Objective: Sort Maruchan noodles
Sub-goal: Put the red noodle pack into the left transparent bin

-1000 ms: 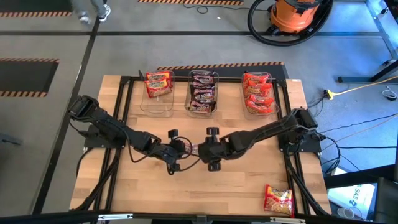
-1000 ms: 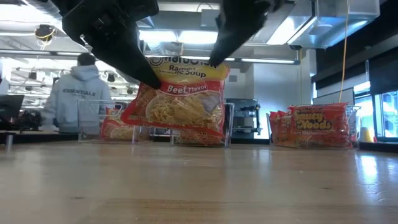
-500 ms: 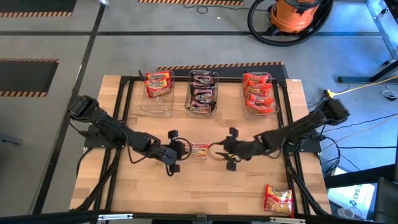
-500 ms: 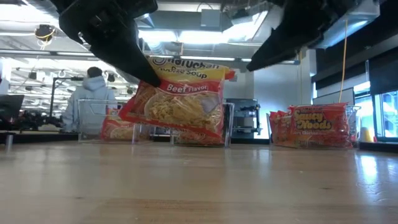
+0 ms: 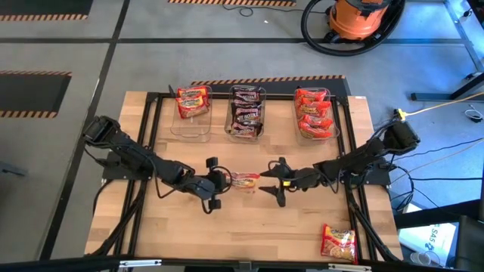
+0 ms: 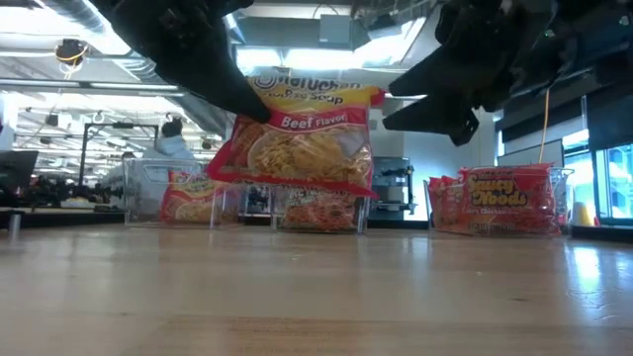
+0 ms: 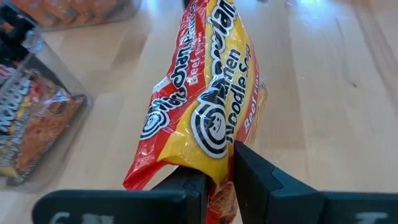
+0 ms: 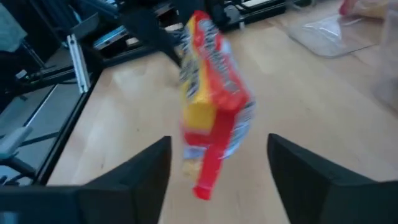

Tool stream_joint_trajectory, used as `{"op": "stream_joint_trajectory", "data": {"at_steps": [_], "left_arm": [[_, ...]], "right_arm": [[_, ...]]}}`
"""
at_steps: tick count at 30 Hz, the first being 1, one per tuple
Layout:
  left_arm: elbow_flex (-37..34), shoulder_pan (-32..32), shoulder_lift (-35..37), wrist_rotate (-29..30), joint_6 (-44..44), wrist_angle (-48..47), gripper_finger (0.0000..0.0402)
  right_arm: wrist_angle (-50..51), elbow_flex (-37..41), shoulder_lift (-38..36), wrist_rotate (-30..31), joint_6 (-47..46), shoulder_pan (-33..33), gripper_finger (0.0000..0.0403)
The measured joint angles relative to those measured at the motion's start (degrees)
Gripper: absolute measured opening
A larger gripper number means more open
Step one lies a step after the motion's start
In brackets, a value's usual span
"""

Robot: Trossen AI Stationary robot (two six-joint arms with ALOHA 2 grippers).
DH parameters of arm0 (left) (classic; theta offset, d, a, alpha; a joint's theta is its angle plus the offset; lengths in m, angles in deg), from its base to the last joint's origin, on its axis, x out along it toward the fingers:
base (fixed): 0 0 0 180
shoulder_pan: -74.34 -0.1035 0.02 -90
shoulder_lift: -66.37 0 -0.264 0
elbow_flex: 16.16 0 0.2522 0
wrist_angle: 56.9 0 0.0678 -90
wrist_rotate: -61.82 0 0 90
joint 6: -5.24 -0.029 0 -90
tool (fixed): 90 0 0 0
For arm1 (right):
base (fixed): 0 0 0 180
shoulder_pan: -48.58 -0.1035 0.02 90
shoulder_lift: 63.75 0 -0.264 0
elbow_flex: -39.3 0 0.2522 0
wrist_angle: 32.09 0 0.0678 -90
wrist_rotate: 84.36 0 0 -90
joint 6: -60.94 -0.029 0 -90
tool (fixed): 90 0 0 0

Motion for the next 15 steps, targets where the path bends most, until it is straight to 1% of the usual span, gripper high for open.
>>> {"op": "stream_joint_trajectory", "data": {"at_steps": [4, 7, 11, 12, 15], "left_arm": [[0.0, 0.0, 0.0, 1.3, 0.0, 0.8, 0.005], [0.0, 0.0, 0.0, 1.1, -0.3, 2.3, 0.005], [0.0, -0.1, 0.0, 0.9, -1.5, 3.9, 0.005], [0.0, -0.1, 0.0, 0.8, -1.5, 4.2, 0.005], [0.0, -0.4, 0.0, 0.6, -2.0, 4.2, 0.005]], "right_arm": [[-3.8, -0.4, 4.5, 0.5, 0.2, 0.0, 0.0294], [-8.7, -0.4, 8.5, 0.6, 1.7, 0.0, 0.0319], [-14.0, -2.7, 13.7, -0.6, 5.0, 0.0, 0.0326], [-14.5, -3.7, 14.8, -1.0, 6.1, 0.0, 0.0324], [-13.9, -6.8, 18.1, 0.3, 8.7, 0.0, 0.031]]}}
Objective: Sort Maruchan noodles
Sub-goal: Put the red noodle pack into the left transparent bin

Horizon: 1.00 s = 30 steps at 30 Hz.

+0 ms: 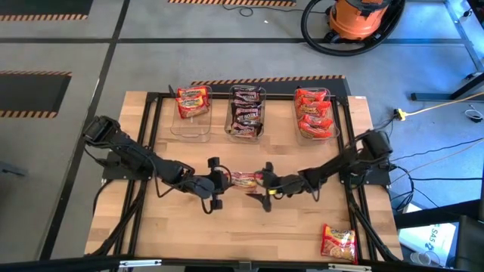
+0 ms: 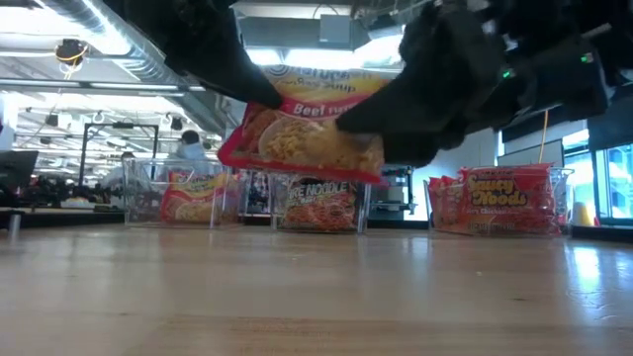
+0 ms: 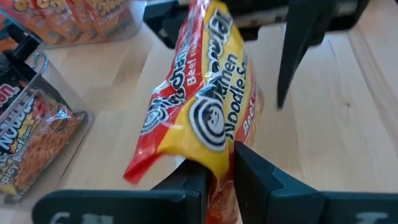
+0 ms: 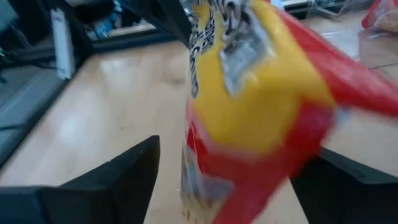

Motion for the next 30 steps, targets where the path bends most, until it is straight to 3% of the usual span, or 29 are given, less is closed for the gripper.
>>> {"op": "stream_joint_trajectory", "data": {"at_steps": [4, 11, 14, 24, 30], "left_arm": [[0.0, 0.1, 0.1, -0.1, 0.6, -0.2, 0.0055], [0.0, 0.3, 0.1, 0.5, 0.4, 0.1, 0.0074], [0.0, 0.3, 0.2, 0.6, 0.1, -0.2, 0.009], [3.5, 0.9, 5.1, -0.7, -0.7, -8.2, 0.0181], [7.0, -0.5, 5.6, -1.9, -4.1, -7.2, 0.0243]], "right_arm": [[1.0, -3.3, 2.5, 2.0, 3.0, 0.1, 0.0268], [1.1, -4.2, 3.3, 5.1, 5.5, 0.0, 0.015], [1.3, -4.3, 3.3, 5.9, 7.1, -0.1, 0.0118], [1.9, -4.4, 3.1, 6.9, 9.3, 0.0, 0.0108], [3.1, -4.4, 3.1, 6.8, 9.7, 0.9, 0.0107]]}}
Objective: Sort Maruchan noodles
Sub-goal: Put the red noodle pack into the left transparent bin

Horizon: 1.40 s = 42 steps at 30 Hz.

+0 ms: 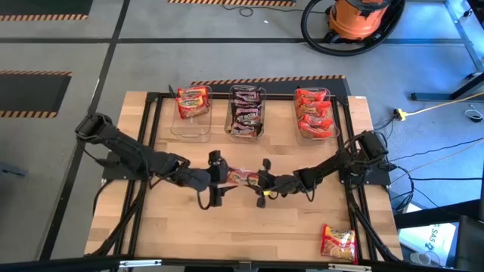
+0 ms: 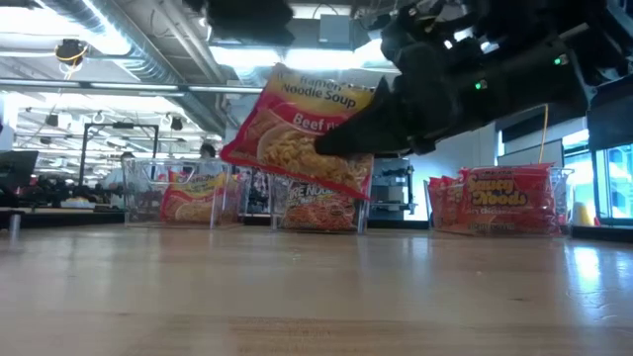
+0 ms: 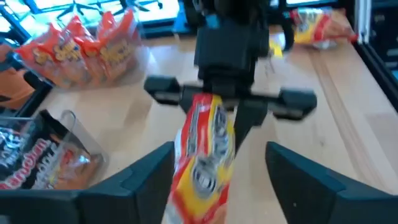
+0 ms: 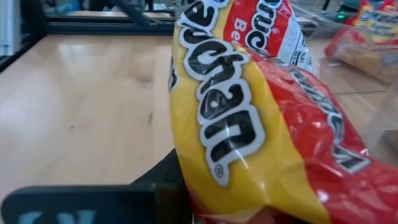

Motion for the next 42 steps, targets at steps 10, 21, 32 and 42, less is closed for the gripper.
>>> {"op": "stream_joint_trajectory", "data": {"at_steps": [10, 21, 32, 42], "left_arm": [[0.7, -5.3, -1.5, -1.6, 7.4, 0.6, 0.0269], [5.6, -12.8, -4.6, -24.8, -2.3, -5.3, 0.0267], [24.4, -14.4, -19.5, -29.2, -1.3, -28.0, 0.0267], [27.9, -14.5, -24.7, -23.0, -1.3, -34.3, 0.0267]], "right_arm": [[1.4, 0.0, 0.0, -0.4, 0.0, -0.1, 0.0107], [1.1, 0.0, 0.0, -0.4, -0.1, 0.1, 0.0107], [1.3, 0.1, 0.0, -0.4, -0.4, 0.3, 0.0107], [2.0, 0.2, 0.2, -0.4, -0.7, 0.3, 0.0107]]}}
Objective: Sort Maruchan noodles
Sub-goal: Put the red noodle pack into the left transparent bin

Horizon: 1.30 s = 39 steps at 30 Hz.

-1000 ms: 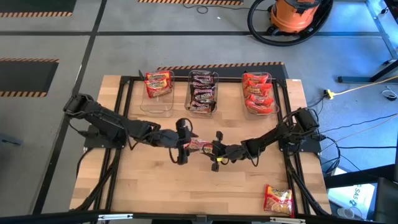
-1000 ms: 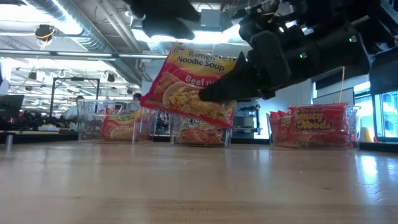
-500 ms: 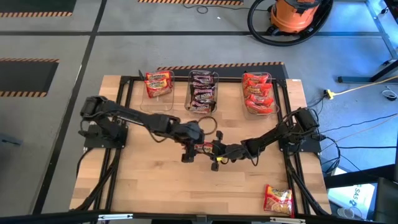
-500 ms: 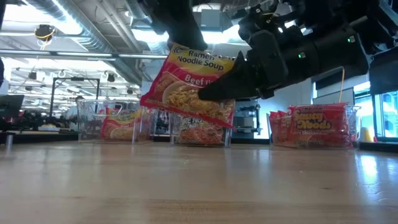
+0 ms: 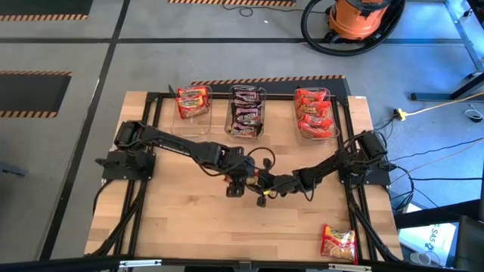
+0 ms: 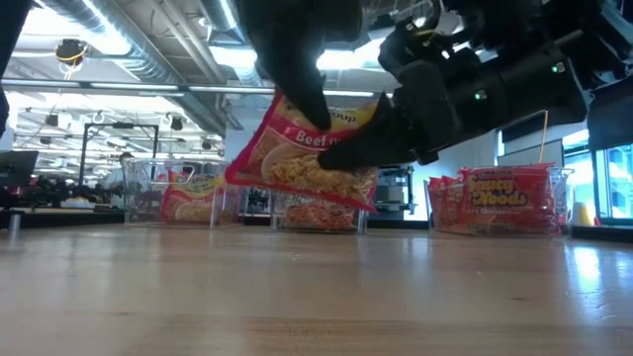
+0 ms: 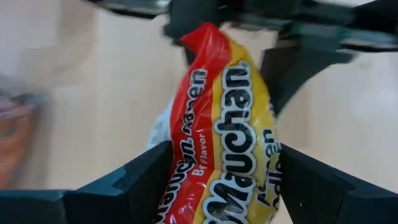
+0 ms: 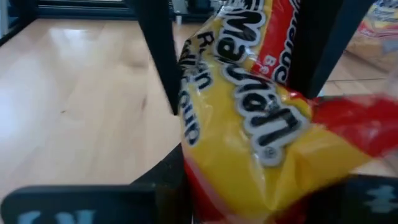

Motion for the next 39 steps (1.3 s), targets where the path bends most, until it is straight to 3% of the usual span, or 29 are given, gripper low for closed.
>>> {"op": "stream_joint_trajectory", "data": {"at_steps": [4, 14, 21, 28, 39], "left_arm": [[0.0, 0.2, 0.8, 5.1, -0.1, -1.6, 0.0267], [0.5, 0.5, 1.8, 6.2, -1.7, -2.2, 0.0267], [0.5, 0.1, -1.0, -1.1, -1.2, -2.0, 0.0267], [0.6, -0.4, -1.3, 0.2, 0.1, -3.5, 0.0267], [0.6, -0.8, -1.3, -4.7, 0.2, -7.2, 0.0259]], "right_arm": [[-0.3, 0.0, 0.0, 0.6, 0.0, 0.1, 0.0107], [-1.1, -0.1, -0.1, 0.5, 0.1, 0.1, 0.0107], [0.1, 0.1, 0.0, -0.8, 0.1, 0.0, 0.0107], [0.2, -0.3, 0.0, -1.1, 0.1, 0.0, 0.0107], [5.2, -4.4, 0.0, -1.8, 0.1, 0.0, 0.0107]]}}
